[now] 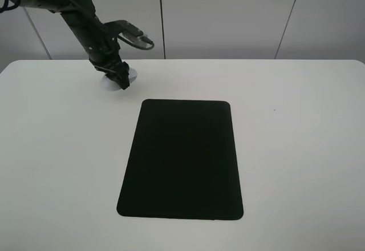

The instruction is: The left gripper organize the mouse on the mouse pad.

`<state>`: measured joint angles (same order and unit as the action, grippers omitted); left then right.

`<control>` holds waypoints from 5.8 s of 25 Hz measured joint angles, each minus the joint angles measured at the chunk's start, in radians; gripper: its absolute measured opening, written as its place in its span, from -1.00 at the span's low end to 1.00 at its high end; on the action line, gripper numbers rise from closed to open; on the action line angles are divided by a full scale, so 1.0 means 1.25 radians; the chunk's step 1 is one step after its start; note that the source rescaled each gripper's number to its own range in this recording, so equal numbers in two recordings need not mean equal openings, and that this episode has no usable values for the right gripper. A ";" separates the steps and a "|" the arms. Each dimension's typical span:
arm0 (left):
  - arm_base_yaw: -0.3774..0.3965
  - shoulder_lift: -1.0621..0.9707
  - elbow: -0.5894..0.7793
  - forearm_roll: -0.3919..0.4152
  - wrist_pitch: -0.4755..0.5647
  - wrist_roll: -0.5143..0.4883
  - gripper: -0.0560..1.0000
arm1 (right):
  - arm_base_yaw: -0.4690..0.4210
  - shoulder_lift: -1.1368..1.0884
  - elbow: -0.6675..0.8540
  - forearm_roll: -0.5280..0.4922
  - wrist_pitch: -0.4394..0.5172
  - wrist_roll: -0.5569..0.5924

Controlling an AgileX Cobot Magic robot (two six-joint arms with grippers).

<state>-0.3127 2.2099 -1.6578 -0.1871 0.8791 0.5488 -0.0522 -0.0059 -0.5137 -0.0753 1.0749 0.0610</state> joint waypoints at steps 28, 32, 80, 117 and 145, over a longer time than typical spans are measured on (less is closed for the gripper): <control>-0.396 -0.025 0.062 0.200 0.056 -0.909 -0.87 | 0.000 0.000 0.000 0.000 0.000 0.000; -0.437 -0.041 0.117 0.236 0.002 -0.994 -0.87 | 0.000 0.000 0.000 0.000 0.000 0.000; -0.485 -0.053 0.312 0.285 -0.256 -1.264 -0.87 | 0.000 0.000 0.000 0.000 0.000 0.000; -0.485 -0.204 0.312 0.386 -0.226 -1.254 1.00 | 0.000 0.000 0.000 0.000 0.000 0.000; -0.296 -0.788 0.462 0.370 -0.002 -0.872 1.00 | 0.000 0.000 0.000 0.000 0.000 0.000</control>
<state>-0.6831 1.2254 -1.0802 0.2752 0.8767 -0.5406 -0.0522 -0.0059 -0.5137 -0.0753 1.0749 0.0610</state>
